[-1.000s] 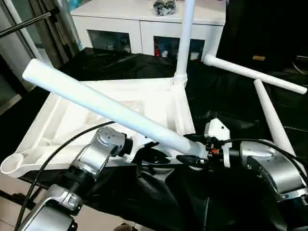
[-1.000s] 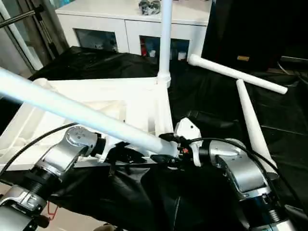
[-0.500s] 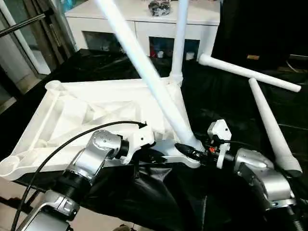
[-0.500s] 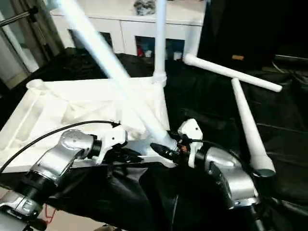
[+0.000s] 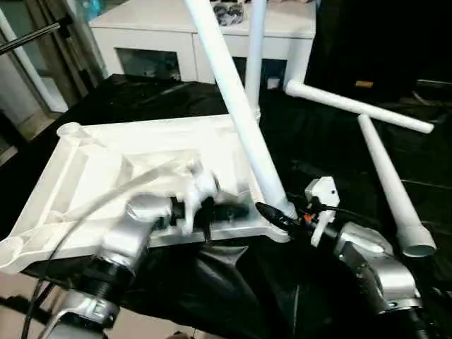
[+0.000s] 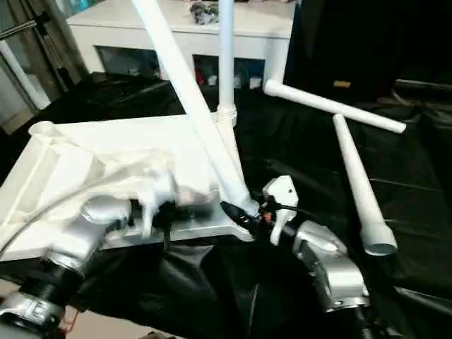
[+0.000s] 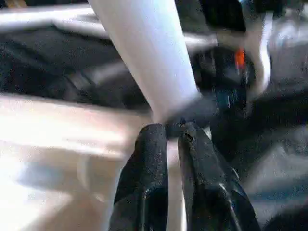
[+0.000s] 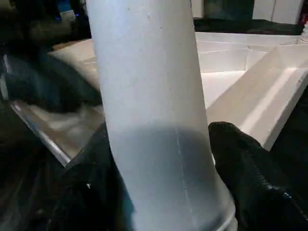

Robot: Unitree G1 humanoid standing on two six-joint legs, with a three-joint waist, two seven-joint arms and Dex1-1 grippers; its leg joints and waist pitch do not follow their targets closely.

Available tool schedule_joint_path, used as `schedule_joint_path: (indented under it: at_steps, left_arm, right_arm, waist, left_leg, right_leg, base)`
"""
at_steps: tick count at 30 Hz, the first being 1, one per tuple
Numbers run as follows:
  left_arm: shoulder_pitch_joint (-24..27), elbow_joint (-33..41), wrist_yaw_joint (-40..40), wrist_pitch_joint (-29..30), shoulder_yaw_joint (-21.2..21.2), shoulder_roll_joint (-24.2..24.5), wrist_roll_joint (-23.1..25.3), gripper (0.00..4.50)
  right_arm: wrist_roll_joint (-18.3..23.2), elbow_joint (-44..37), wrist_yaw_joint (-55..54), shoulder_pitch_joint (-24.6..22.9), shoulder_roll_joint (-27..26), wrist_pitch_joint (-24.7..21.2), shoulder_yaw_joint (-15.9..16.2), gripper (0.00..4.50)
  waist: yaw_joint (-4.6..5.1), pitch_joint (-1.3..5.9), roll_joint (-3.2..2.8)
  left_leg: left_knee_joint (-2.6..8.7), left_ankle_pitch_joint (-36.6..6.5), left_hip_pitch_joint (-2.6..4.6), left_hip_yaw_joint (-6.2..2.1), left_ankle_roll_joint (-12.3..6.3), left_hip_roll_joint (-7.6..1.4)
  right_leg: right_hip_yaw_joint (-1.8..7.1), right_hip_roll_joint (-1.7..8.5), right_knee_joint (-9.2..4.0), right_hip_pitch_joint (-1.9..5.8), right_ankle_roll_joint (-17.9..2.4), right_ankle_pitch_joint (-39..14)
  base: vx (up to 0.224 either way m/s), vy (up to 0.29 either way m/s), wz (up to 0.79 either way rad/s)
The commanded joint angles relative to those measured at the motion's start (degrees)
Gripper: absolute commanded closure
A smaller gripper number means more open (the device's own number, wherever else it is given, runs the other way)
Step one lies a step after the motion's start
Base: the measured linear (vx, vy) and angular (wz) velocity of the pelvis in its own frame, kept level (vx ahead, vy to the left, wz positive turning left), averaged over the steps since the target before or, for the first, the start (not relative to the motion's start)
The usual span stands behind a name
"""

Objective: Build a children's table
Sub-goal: Insert table leg to table base

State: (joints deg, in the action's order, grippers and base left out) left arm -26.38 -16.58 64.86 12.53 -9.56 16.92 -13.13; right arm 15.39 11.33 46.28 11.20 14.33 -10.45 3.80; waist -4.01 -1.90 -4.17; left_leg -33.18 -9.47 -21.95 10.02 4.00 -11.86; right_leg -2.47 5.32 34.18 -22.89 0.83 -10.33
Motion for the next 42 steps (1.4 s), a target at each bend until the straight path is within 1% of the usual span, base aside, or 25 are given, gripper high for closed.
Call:
schedule_joint_path:
  at_steps: [1,2,3,4,6,9,10,13,16,18,19,21,22,25,26,27,28,29,30,31,32,34,36,39,42]
  left_arm:
    - [0.65,0.04,-0.23,2.87,2.60,-0.39,-3.34,3.55]
    - [0.73,0.09,-0.36,3.35,3.16,-0.73,-3.95,3.36]
    - [0.81,0.13,-0.49,3.81,3.70,-1.07,-4.55,3.36]
    - [1.02,-0.02,-1.92,5.48,5.60,-2.50,-6.68,3.21]
    - [0.75,-0.64,-4.59,7.63,8.11,-4.73,-9.92,3.11]
    - [-0.27,-0.76,-5.97,9.40,10.07,-6.48,-13.14,2.77]
    - [-0.74,-0.68,-6.25,9.96,10.51,-7.00,-13.99,2.77]
    - [-1.26,-0.11,-6.49,11.14,10.33,-7.80,-14.63,2.43]
    - [-2.05,-0.45,-6.84,11.54,10.38,-8.55,-14.56,2.28]
    - [-2.72,-0.49,-7.46,12.02,10.80,-9.21,-15.20,2.09]
    - [-2.99,-0.46,-7.87,12.43,10.92,-9.53,-15.66,1.95]
    - [-3.62,-0.67,-9.00,12.69,10.91,-10.20,-16.24,1.89]
    - [-3.82,-0.87,-9.38,12.72,10.92,-10.41,-16.31,1.70]
    - [-5.25,-3.57,-11.80,10.08,11.03,-11.10,-14.09,1.47]
    - [-5.59,-4.08,-11.98,9.83,11.25,-11.17,-13.90,1.36]
    - [-6.30,-4.78,-12.70,10.15,12.15,-11.55,-14.41,1.36]
    - [-6.30,-4.78,-12.70,10.15,12.15,-11.55,-14.41,1.19]
    - [-7.78,-5.85,-14.45,10.49,14.20,-12.51,-15.57,1.12]
    - [-8.78,-6.43,-15.86,10.51,15.27,-12.98,-16.12,1.05]
    - [-9.40,-6.76,-16.75,10.46,15.87,-13.23,-16.40,1.05]
    - [-9.84,-6.32,-16.24,11.55,16.73,-13.54,-18.43,0.86]
    - [-10.29,-5.48,-15.40,12.93,17.44,-13.78,-20.92,1.38]
    - [-10.52,-4.66,-15.18,13.75,17.11,-13.72,-21.50,1.38]
    - [-10.66,-3.76,-14.33,15.05,16.20,-13.47,-21.57,1.78]
    - [-10.88,-3.40,-13.32,15.89,15.45,-13.26,-21.02,1.88]
  right_arm:
    - [-0.48,1.99,-0.48,-0.70,-0.51,-0.76,1.31,1.91]
    - [-0.45,2.08,-0.52,-0.64,-0.56,-0.64,1.26,1.91]
    - [-0.42,2.16,-0.56,-0.58,-0.61,-0.53,1.21,1.91]
    - [-0.33,2.52,-0.75,-0.25,-0.87,-0.25,1.04,1.91]
    - [-0.32,3.07,-1.03,0.47,-1.26,0.04,0.90,1.91]
    - [-0.35,3.58,-1.21,1.71,-1.60,-0.16,0.76,1.91]
    - [-0.31,3.75,-1.24,2.20,-1.67,-0.24,0.69,1.91]
    - [-0.15,4.50,-1.24,3.29,-2.02,0.02,0.44,1.91]
    - [-0.09,5.38,-1.00,4.53,-2.11,0.30,0.31,1.91]
    - [0.19,5.16,-0.82,4.93,-1.98,0.17,0.13,1.91]
    - [0.30,5.03,-0.68,5.02,-1.88,0.11,0.10,1.91]
    - [0.57,4.53,-0.10,5.08,-1.60,-0.13,0.20,1.91]
    - [0.69,4.31,0.14,5.05,-1.51,-0.24,0.26,1.91]
    - [0.66,3.73,0.65,5.02,-1.37,0.26,0.44,1.91]
    - [0.79,3.71,0.74,5.12,-1.42,0.21,0.42,1.91]
    - [0.98,3.63,0.73,5.31,-1.54,0.18,0.32,1.91]
    - [0.98,3.63,0.73,5.31,-1.54,0.18,0.32,1.91]
    - [1.33,3.79,0.59,5.85,-1.90,0.25,0.05,1.91]
    - [2.08,3.74,0.70,6.21,-2.36,0.06,-0.38,1.91]
    - [2.61,3.69,0.79,6.43,-2.67,-0.10,-0.68,1.91]
    - [3.62,3.32,0.94,6.67,-3.06,-0.59,-1.15,1.91]
    - [5.35,2.41,1.52,6.92,-3.46,-1.75,-1.71,1.91]
    - [6.81,1.41,2.41,7.02,-3.59,-2.81,-1.98,1.91]
    - [7.93,0.34,3.88,6.97,-3.27,-4.05,-1.80,1.91]
    - [9.16,-0.91,5.79,6.70,-2.81,-5.50,-1.50,1.91]
  waist:
    - [0.14,3.11,0.57]
    - [0.21,3.16,0.67]
    - [0.30,3.18,0.75]
    - [0.40,3.19,0.68]
    - [0.41,3.21,0.88]
    - [0.56,3.11,1.03]
    - [0.62,3.14,1.04]
    - [0.78,2.92,1.01]
    - [0.91,2.85,1.01]
    - [0.94,2.80,1.35]
    - [0.84,2.81,1.15]
    - [0.73,2.85,1.56]
    - [0.59,2.97,1.40]
    - [0.46,3.00,1.54]
    - [0.56,3.00,1.66]
    - [0.52,3.06,1.67]
    - [0.55,3.15,1.71]
    - [0.68,3.12,1.78]
    - [0.67,3.20,1.77]
    - [0.63,3.38,1.67]
    - [0.60,3.37,1.67]
    - [0.52,3.36,1.58]
    - [0.46,3.39,1.51]
    - [0.14,3.53,1.23]
    - [-0.09,3.46,1.14]
  left_leg:
    - [3.98,-16.28,0.84,0.09,-1.45,-0.44]
    - [3.96,-15.90,0.78,0.09,-1.45,-0.41]
    - [3.92,-15.71,0.78,0.18,-1.47,-0.43]
    - [3.92,-15.40,0.72,0.14,-1.53,-0.47]
    - [3.81,-15.22,0.67,0.20,-1.71,-0.40]
    - [3.86,-15.54,0.57,0.21,-1.80,-0.30]
    - [3.86,-15.72,0.62,0.16,-1.78,-0.30]
    - [4.03,-16.96,0.68,0.12,-1.58,-0.33]
    - [4.12,-17.55,0.71,0.07,-1.27,-0.35]
    - [4.11,-17.94,0.80,0.13,-1.16,-0.36]
    - [4.14,-17.91,0.85,0.07,-1.12,-0.42]
    - [4.11,-17.25,0.75,0.13,-1.23,-0.43]
    - [4.02,-16.40,0.74,0.12,-1.34,-0.42]
    - [3.91,-15.60,0.67,0.17,-1.74,-0.37]
    - [3.92,-14.62,0.33,0.12,-1.90,-0.30]
    - [3.87,-14.24,0.35,0.14,-1.95,-0.28]
    - [3.71,-13.43,0.40,0.16,-2.22,-0.23]
    - [3.68,-12.57,0.09,0.15,-2.54,-0.16]
    - [3.57,-12.16,0.13,0.18,-2.65,-0.12]
    - [3.40,-11.49,0.35,0.20,-2.91,-0.19]
    - [3.36,-10.94,0.26,0.21,-3.31,-0.18]
    - [3.29,-10.53,0.28,0.25,-3.91,-0.15]
    - [3.26,-10.21,0.42,0.26,-4.42,-0.25]
    - [3.14,-9.08,0.54,0.24,-4.87,-0.37]
    - [3.14,-9.45,0.63,0.27,-4.70,-0.47]
  right_leg:
    - [1.10,1.69,-3.93,2.39,-12.17,-12.43]
    - [1.11,1.79,-3.89,2.47,-12.13,-12.90]
    - [1.15,1.77,-3.94,2.44,-12.15,-12.89]
    - [1.12,1.74,-3.88,2.43,-12.22,-12.58]
    - [1.10,1.74,-3.90,2.47,-12.56,-12.18]
    - [1.03,1.71,-4.04,2.54,-12.27,-13.41]
    - [1.01,1.77,-4.19,2.52,-12.11,-14.20]
    - [1.04,1.69,-4.57,2.38,-11.05,-16.86]
    - [1.01,1.72,-4.79,2.28,-10.32,-18.74]
    - [1.05,1.68,-4.94,2.16,-10.09,-19.60]
    - [1.10,1.74,-4.93,2.12,-10.04,-19.76]
    - [1.15,1.68,-4.82,2.17,-10.04,-18.94]
    - [1.16,1.72,-4.67,2.24,-10.32,-17.69]
    - [1.13,1.72,-4.66,2.33,-10.39,-16.29]
    - [1.09,1.73,-4.51,2.57,-10.39,-15.40]
    - [1.08,1.71,-4.45,2.58,-10.42,-14.93]
    - [1.08,1.71,-4.33,2.57,-10.73,-13.69]
    - [1.01,1.72,-4.17,2.80,-11.06,-12.73]
    - [0.99,1.73,-4.16,2.82,-11.27,-12.20]
    - [1.02,1.71,-4.03,2.72,-11.90,-10.69]
    - [0.99,1.74,-3.83,2.80,-12.62,-9.52]
    - [0.94,1.71,-3.73,2.80,-13.52,-8.63]
    - [0.95,1.59,-3.60,2.78,-14.18,-7.45]
    - [0.92,1.52,-3.32,2.84,-14.68,-4.82]
    - [0.91,1.47,-3.29,2.77,-15.09,-4.18]
  base:
    - [0.000,0.000,0.00]
    - [0.000,0.000,0.00]
    - [0.000,0.000,0.00]
    - [0.000,0.000,0.00]
    - [0.000,0.000,0.00]
    - [0.000,0.000,0.00]
    - [0.000,0.000,0.00]
    - [0.000,0.000,0.00]
    - [0.000,0.000,0.00]
    - [0.000,0.000,0.00]
    - [0.000,0.000,0.00]
    - [0.000,0.000,0.00]
    - [0.000,0.000,0.00]
    - [0.000,0.000,0.00]
    - [0.000,0.000,0.00]
    - [0.000,0.000,0.00]
    - [0.000,0.000,0.00]
    - [0.000,0.000,0.00]
    - [0.000,0.000,0.00]
    - [0.000,0.000,0.00]
    - [0.000,0.000,0.00]
    - [0.000,0.000,0.00]
    - [0.000,0.000,0.00]
    - [0.000,0.000,0.00]
    - [0.000,0.000,0.00]
